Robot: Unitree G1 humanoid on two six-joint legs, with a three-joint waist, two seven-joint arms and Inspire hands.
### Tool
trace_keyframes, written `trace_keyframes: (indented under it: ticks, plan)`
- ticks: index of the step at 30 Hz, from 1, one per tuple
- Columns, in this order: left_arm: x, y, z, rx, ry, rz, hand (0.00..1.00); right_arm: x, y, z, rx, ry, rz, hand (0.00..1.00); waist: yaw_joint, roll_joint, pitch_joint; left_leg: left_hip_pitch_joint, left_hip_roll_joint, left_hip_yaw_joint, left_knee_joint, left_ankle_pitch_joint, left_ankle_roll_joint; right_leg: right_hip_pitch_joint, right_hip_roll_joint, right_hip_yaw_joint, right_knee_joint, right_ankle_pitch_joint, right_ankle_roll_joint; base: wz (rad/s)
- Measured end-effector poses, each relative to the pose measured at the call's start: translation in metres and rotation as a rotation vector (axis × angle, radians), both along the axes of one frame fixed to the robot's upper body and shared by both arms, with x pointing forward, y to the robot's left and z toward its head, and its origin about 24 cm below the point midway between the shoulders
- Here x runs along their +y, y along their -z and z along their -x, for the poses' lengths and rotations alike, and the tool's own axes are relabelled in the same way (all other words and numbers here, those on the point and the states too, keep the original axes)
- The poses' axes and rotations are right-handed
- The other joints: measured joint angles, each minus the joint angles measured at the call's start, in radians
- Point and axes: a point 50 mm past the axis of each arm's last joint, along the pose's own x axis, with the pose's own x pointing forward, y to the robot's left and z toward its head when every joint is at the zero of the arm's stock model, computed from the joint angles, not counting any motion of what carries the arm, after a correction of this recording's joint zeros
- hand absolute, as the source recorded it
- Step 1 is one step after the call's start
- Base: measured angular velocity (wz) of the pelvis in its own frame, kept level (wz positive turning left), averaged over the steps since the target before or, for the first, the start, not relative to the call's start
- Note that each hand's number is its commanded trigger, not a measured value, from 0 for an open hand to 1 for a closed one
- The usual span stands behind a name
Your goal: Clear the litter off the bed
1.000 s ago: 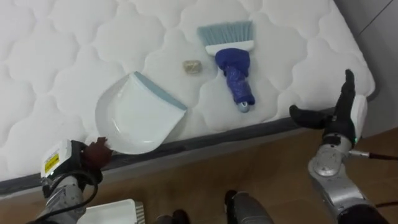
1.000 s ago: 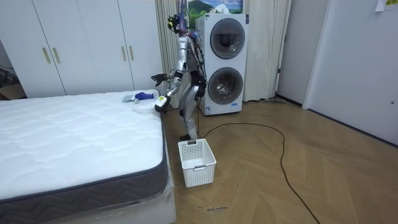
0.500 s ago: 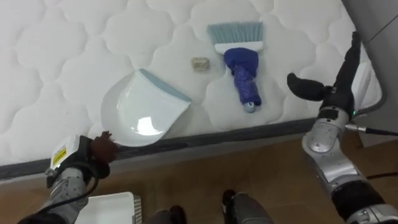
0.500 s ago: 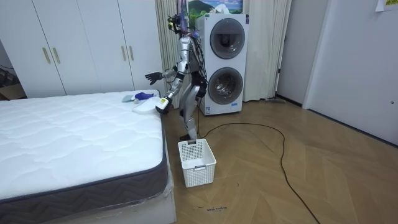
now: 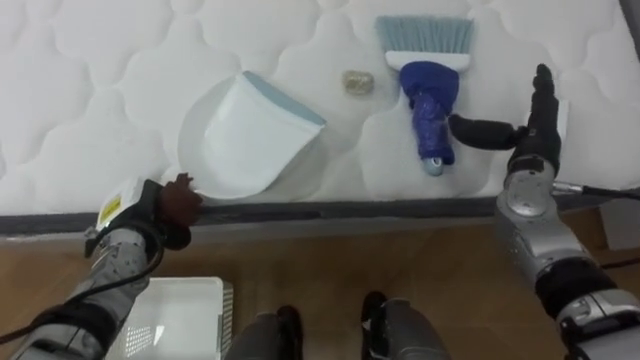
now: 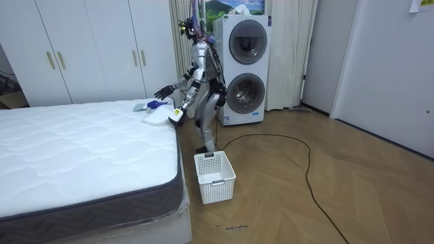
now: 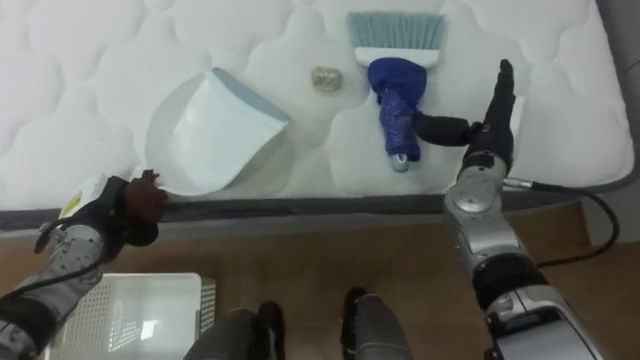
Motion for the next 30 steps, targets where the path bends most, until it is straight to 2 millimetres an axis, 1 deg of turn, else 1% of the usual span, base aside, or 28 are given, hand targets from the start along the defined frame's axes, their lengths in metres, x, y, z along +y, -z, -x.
trace_keyframes:
  ticks: [1,3,4,9,15,19,22,28,30]
  plan:
    - [-0.0006,-0.0005,-0.0007,-0.001,0.004,-0.001,1.0,-0.0011,0.0008,-0.0003,0.008,-0.005,-0.006,0.0,0.0,0.0,0.0002,-0.001,-0.001,0.0,0.001,0.0,0.0,-0.002,-0.001,-0.002,0.004,-0.002,-0.001,0.16]
    - [-0.0015,-0.0017,-0.0018,-0.007,0.01,-0.002,1.0,-0.0019,-0.0021,-0.0037,0.014,-0.03,-0.015,0.0,0.001,-0.002,0.0018,-0.008,-0.011,0.0,0.009,0.0,0.0,-0.016,-0.011,0.002,0.025,-0.013,0.001,0.1]
    - [-0.0018,-0.0015,-0.0018,-0.005,0.012,-0.004,1.0,-0.0014,-0.0029,-0.0045,0.012,-0.038,-0.023,0.0,0.003,-0.002,0.0019,-0.008,-0.012,0.0,0.011,0.0,0.0,-0.017,-0.016,-0.001,0.03,-0.017,-0.001,0.05]
    - [-0.0042,-0.0019,-0.0033,0.008,0.031,-0.025,1.0,0.0001,-0.0012,-0.006,0.028,-0.077,-0.085,0.0,0.027,-0.001,0.0024,-0.01,-0.01,-0.005,0.029,-0.005,-0.006,-0.017,-0.02,-0.009,0.05,-0.029,-0.01,0.04]
    - [-0.0049,-0.0007,-0.0024,0.015,0.029,-0.03,1.0,0.001,-0.0017,-0.0082,0.035,-0.08,-0.145,0.0,0.054,0.0,0.0028,-0.012,-0.008,-0.012,0.035,-0.006,-0.007,-0.017,-0.021,-0.011,0.053,-0.029,-0.011,0.0]
    - [-0.0055,-0.0008,-0.0025,0.017,0.031,-0.035,1.0,0.0014,-0.0014,-0.0084,0.035,-0.09,-0.163,0.0,0.056,0.001,0.0034,-0.016,-0.01,-0.015,0.041,-0.006,-0.006,-0.017,-0.024,-0.016,0.058,-0.029,-0.011,0.04]
    - [-0.0061,-0.0004,-0.0024,0.024,0.037,-0.049,1.0,0.0011,0.0005,-0.008,0.035,-0.092,-0.213,0.0,0.056,0.002,0.0035,-0.015,-0.013,-0.015,0.047,-0.007,-0.006,-0.017,-0.031,-0.018,0.068,-0.033,-0.012,0.03]
    - [-0.0056,0.0016,-0.0008,0.043,0.04,-0.077,1.0,0.0012,0.0021,-0.0079,0.042,-0.115,-0.234,0.0,0.059,0.011,0.0028,-0.015,-0.011,-0.013,0.059,-0.007,-0.007,-0.017,-0.03,-0.019,0.082,-0.037,-0.017,0.0]
    - [-0.0081,0.0031,-0.0005,0.049,0.038,-0.073,1.0,0.0001,0.0037,-0.0072,0.053,-0.124,-0.225,0.0,0.062,0.019,0.0022,-0.015,-0.013,-0.017,0.063,-0.007,-0.008,-0.017,-0.031,-0.023,0.087,-0.039,-0.018,0.0]
